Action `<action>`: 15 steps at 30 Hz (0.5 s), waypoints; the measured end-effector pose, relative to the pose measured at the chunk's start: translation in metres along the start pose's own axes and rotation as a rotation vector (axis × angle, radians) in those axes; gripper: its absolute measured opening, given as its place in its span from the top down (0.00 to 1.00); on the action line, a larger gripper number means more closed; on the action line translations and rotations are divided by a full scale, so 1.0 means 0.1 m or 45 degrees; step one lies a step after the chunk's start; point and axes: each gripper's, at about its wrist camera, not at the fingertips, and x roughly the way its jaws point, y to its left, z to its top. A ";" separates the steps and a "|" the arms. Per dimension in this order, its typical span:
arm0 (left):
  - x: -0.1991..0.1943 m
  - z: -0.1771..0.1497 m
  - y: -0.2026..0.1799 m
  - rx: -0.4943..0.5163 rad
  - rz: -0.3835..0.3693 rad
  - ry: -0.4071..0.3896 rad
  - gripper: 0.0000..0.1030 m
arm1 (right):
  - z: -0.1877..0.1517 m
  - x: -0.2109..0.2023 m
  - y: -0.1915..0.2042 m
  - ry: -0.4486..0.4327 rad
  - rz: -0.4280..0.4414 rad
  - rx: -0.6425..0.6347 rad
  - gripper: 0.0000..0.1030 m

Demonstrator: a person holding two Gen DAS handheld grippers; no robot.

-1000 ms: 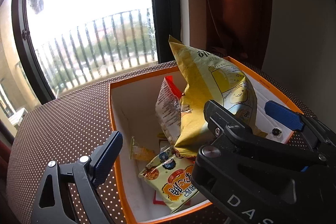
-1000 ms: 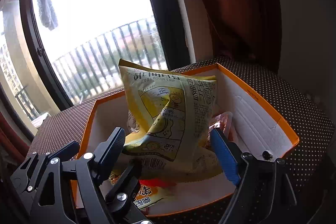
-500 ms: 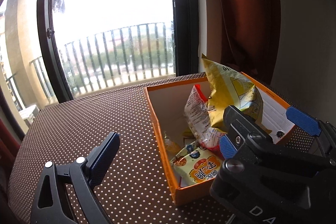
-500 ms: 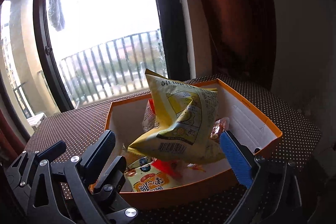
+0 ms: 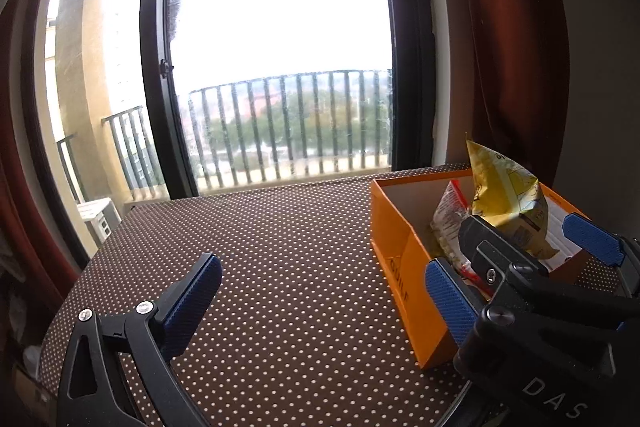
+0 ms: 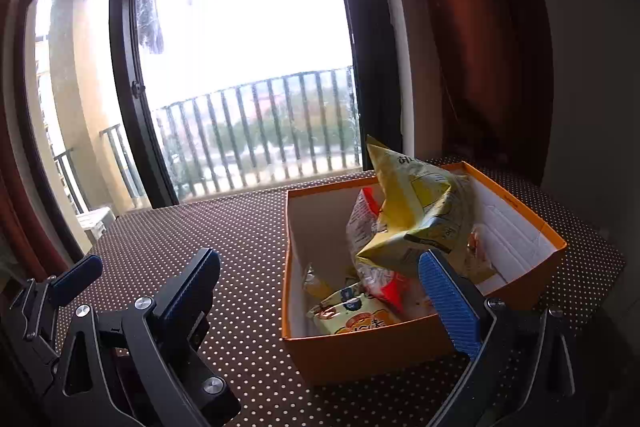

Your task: Organize snacks

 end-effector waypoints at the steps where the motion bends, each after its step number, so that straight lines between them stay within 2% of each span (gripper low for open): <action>1: -0.03 -0.02 0.05 -0.010 0.012 -0.001 0.01 | -0.02 -0.01 0.04 -0.004 0.012 -0.003 0.02; 9: -0.24 -0.24 0.42 -0.068 0.112 -0.012 0.01 | -0.20 -0.02 0.36 -0.014 0.103 -0.032 0.01; 15: -0.38 -0.34 0.58 -0.130 0.143 -0.021 0.01 | -0.29 -0.12 0.52 -0.035 0.132 -0.063 0.01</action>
